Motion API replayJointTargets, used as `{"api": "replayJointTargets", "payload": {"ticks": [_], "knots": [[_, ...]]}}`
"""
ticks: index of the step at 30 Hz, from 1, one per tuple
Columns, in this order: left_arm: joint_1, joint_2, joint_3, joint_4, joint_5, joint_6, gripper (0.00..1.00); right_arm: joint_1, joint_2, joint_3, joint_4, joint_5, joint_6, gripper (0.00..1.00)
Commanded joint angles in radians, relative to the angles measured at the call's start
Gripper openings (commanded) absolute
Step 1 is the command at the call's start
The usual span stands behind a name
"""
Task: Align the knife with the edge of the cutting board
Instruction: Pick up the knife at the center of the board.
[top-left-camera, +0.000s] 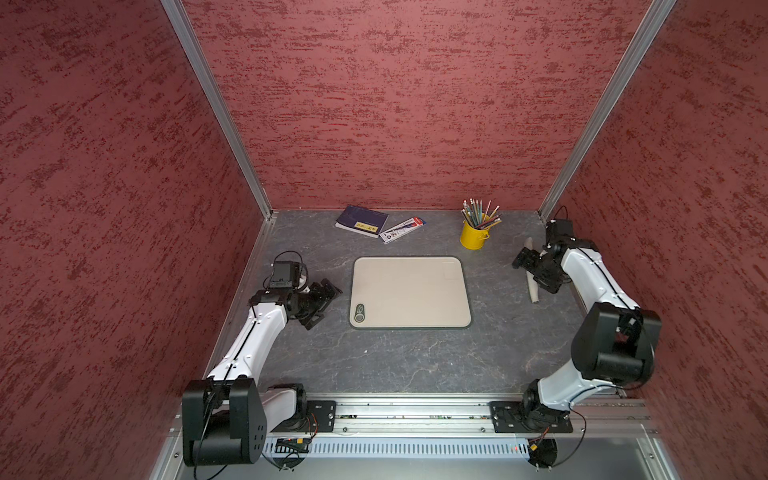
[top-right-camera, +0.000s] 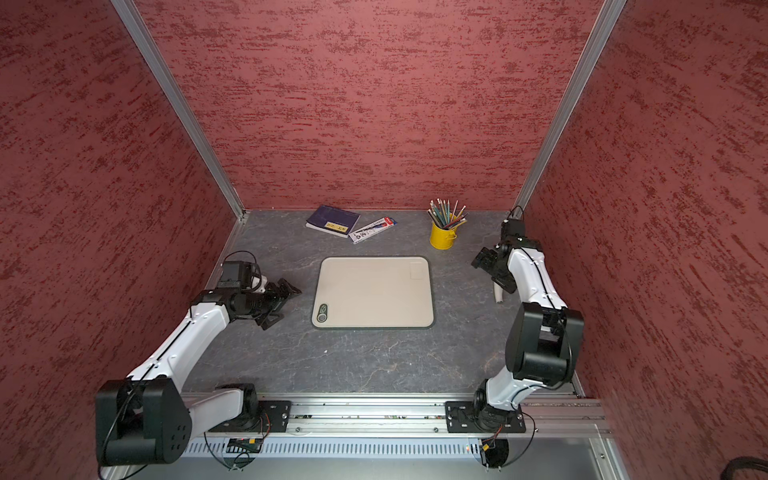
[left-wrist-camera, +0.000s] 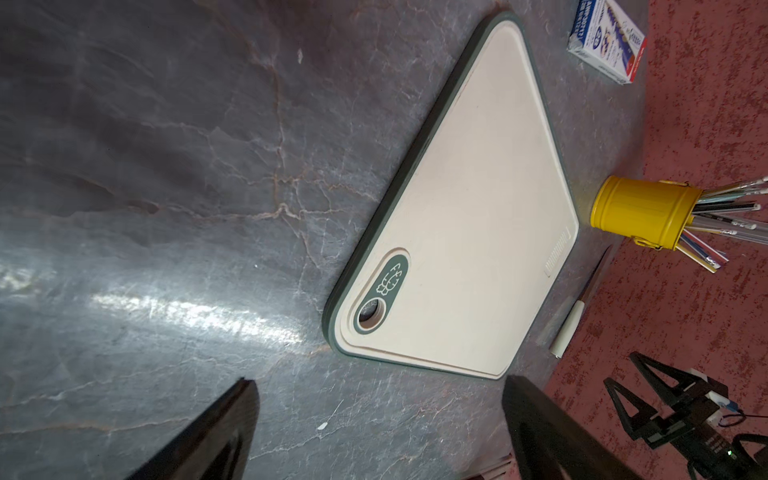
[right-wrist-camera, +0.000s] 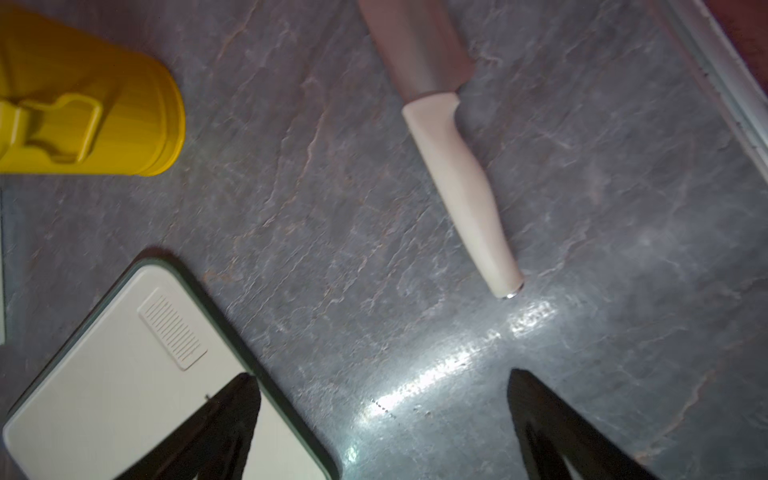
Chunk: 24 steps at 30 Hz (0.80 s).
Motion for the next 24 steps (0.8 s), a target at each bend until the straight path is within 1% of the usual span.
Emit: {"api": "replayJointTargets", "payload": {"ticks": [1, 5, 6, 8, 11, 16, 17, 18, 20, 24], "knots": [[-0.02, 0.006, -0.021, 0.003, 0.039, 0.006, 0.95, -0.043, 0.074, 0.085, -0.047, 0.048, -0.055, 0.97], [-0.034, 0.005, -0.015, -0.018, 0.044, 0.024, 0.94, -0.05, 0.197, 0.16, -0.086, 0.074, -0.148, 0.97], [-0.034, 0.001, -0.013, -0.024, 0.043, 0.025, 0.92, -0.051, 0.227, 0.182, -0.097, 0.086, -0.169, 0.96], [-0.038, -0.006, -0.008, -0.042, 0.041, 0.028, 0.86, -0.054, 0.277, 0.22, -0.105, 0.109, -0.214, 0.96], [-0.043, -0.008, 0.001, -0.067, 0.036, 0.039, 0.85, -0.07, 0.337, 0.275, -0.122, 0.143, -0.273, 0.94], [-0.049, -0.023, 0.014, -0.102, 0.02, 0.06, 0.85, -0.121, 0.395, 0.295, -0.105, 0.055, -0.318, 0.88], [-0.051, -0.026, 0.015, -0.108, 0.017, 0.063, 0.85, -0.123, 0.408, 0.3, -0.103, 0.033, -0.328, 0.86], [-0.051, -0.026, 0.014, -0.111, 0.013, 0.065, 0.85, -0.125, 0.422, 0.31, -0.108, 0.02, -0.335, 0.81], [-0.051, -0.027, 0.013, -0.113, 0.018, 0.062, 0.85, -0.124, 0.444, 0.323, -0.109, -0.009, -0.336, 0.76], [-0.055, -0.025, 0.005, -0.097, 0.031, 0.039, 0.85, -0.123, 0.468, 0.341, -0.118, -0.003, -0.338, 0.74]]}}
